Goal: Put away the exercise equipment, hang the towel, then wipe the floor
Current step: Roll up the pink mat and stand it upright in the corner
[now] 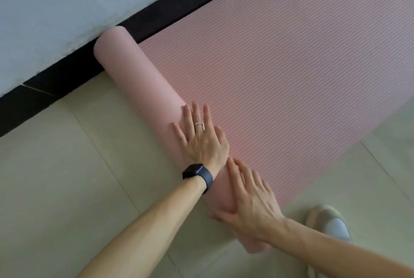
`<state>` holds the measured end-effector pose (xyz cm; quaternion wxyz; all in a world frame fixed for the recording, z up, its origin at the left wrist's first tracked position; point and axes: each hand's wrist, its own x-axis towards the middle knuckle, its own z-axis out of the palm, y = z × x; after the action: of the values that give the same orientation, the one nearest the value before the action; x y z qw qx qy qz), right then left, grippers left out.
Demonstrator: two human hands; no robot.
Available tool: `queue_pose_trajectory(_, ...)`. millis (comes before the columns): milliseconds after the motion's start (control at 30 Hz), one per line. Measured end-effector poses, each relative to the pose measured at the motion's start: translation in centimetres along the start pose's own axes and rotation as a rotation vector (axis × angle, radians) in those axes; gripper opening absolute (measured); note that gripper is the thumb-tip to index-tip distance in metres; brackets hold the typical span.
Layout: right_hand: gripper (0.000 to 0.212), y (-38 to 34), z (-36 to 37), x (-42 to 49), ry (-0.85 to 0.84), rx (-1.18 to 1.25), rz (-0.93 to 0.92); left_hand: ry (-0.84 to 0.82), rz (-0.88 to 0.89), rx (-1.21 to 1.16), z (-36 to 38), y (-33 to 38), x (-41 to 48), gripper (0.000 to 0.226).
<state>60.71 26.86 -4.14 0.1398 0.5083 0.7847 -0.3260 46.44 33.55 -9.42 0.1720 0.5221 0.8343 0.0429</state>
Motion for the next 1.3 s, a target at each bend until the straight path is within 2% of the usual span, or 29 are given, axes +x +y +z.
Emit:
queue_pose_trajectory(100,0.12,0.0,2.0,-0.1,0.097,0.033,0.023,-0.082,0.051,-0.102,-1.8,0.2,0.0,0.059)
queue_pose_trajectory(133,0.118,0.6,1.7,0.0,0.109,0.068,0.011,-0.092,0.119,-0.165,-3.1,-0.4,0.0,0.055)
queue_pose_trajectory(200,0.116,1.9,1.0,0.2,0.092,0.097,-0.003,-0.034,0.395,-0.233,-6.2,-3.2,0.8,0.048)
queue_pose_trajectory(267,0.113,2.9,-0.1,0.4,0.075,0.126,0.011,0.027,0.734,-0.006,-8.9,-7.0,2.8,0.06)
queue_pose_trajectory(300,0.109,3.1,-0.7,0.6,0.059,0.141,0.021,-0.014,0.87,0.231,-10.0,-8.8,4.1,0.076)
queue_pose_trajectory(367,0.104,3.4,-1.7,1.3,0.012,0.167,0.064,-0.171,1.006,0.653,-10.9,-10.6,6.8,0.108)
queue_pose_trajectory(433,0.105,3.3,-2.5,1.6,0.005,0.195,0.143,-0.243,1.018,0.804,-10.3,-9.7,8.5,0.12)
queue_pose_trajectory(467,0.104,2.9,-2.5,1.4,0.056,0.208,0.206,-0.242,1.0,0.819,-9.7,-8.5,9.0,0.121)
queue_pose_trajectory(567,0.09,-0.6,-0.9,0.0,0.417,0.162,0.305,-0.239,0.921,0.783,-8.7,-4.5,10.1,0.112)
queue_pose_trajectory(600,0.091,-2.0,0.0,-0.4,0.484,0.128,0.306,-0.251,0.915,0.758,-8.7,-3.4,10.5,0.106)
queue_pose_trajectory(667,0.112,-3.5,1.6,-0.2,0.445,0.055,0.347,-0.279,0.934,0.742,-8.8,-1.7,11.6,0.101)
queue_pose_trajectory(733,0.126,-2.6,2.0,1.1,0.375,-0.019,0.389,-0.28,0.967,0.745,-9.1,-0.9,12.3,0.109)
queue_pose_trajectory(800,0.117,-0.2,0.8,2.3,0.342,-0.069,0.391,-0.188,1.01,0.682,-9.6,-0.9,12.2,0.118)
queue_pose_trajectory(900,0.11,3.3,-2.8,2.8,0.238,-0.024,0.359,-0.011,1.09,0.52,-9.6,-2.1,11.8,0.113)
queue_pose_trajectory(1000,0.108,6.5,-6.1,3.4,0.133,0.192,0.316,-0.092,0.987,0.707,-9.3,-1.4,12.5,0.12)
queue_pose_trajectory(1067,0.112,7.4,-7.6,4.1,0.097,0.217,0.359,-0.153,0.936,0.786,-8.8,0.6,13.6,0.119)
queue_pose_trajectory(1200,0.122,4.2,-5.3,3.6,0.287,0.079,0.468,-0.204,0.929,0.789,-8.8,4.0,14.7,0.1)
queue_pose_trajectory(1300,0.127,1.9,-2.2,3.2,0.348,-0.062,0.498,-0.208,0.949,0.768,-9.7,4.3,14.3,0.08)
